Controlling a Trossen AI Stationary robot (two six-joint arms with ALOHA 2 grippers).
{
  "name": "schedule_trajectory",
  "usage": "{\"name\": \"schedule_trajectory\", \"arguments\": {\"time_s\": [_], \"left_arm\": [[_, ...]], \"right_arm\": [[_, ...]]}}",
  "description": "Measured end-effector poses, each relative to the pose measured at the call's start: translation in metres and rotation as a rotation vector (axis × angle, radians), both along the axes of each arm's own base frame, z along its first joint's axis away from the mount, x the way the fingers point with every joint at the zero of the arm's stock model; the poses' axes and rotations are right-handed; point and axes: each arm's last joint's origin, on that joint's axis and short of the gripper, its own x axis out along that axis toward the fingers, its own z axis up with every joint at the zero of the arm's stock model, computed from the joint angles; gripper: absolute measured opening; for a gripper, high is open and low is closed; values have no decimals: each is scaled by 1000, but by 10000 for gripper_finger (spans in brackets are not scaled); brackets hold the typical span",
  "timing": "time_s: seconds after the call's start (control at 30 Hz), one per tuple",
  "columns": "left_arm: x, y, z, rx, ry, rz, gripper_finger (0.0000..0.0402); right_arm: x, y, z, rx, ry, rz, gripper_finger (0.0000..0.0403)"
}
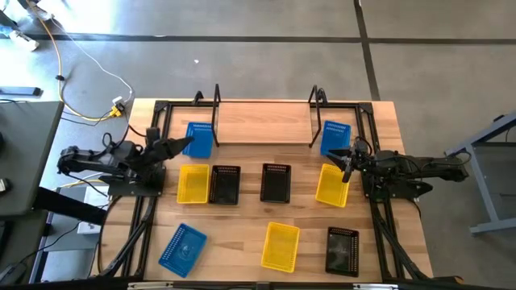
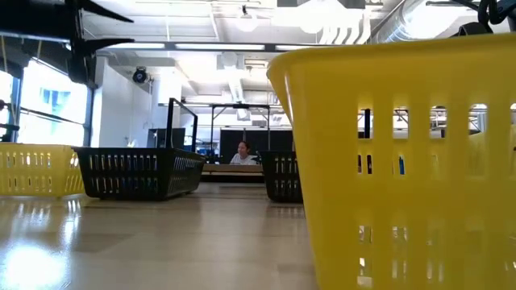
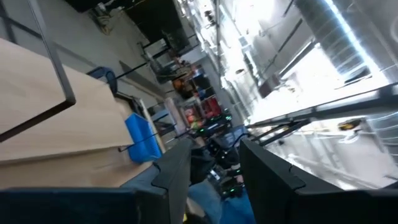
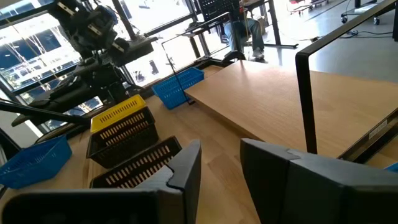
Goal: Stack baskets on shelf by color
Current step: Put the top left yellow basket on the shelf
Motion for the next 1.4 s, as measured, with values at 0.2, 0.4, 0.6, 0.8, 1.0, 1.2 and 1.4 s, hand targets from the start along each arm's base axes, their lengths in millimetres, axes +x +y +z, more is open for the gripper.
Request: {"name": "schedule_trajectory", "arguments": {"time_s": [0.2,0.4,0.6,0.8,1.0,1.2,1.4], "left_arm": [[1,-1,29,-81,202,-57,126],[8,-4,38,-225,525,-115,126],[17,-7,34,-365,754,-129,126],[29,-9,23,-421,903,-157,126],[44,-17,13,-359,1070,-417,126],[55,-28,5,-212,1194,-586,126],[63,-40,-1,-88,1260,-704,126]], "right_arm": [[0,0,0,0,0,0,97],[0,0,0,30,-11,-4,97],[0,0,0,87,-35,-13,97],[0,0,0,8,-3,-1,97],[0,0,0,-11,4,1,97],[0,0,0,65,-26,-9,97],[0,0,0,125,-50,-17,97]]}}
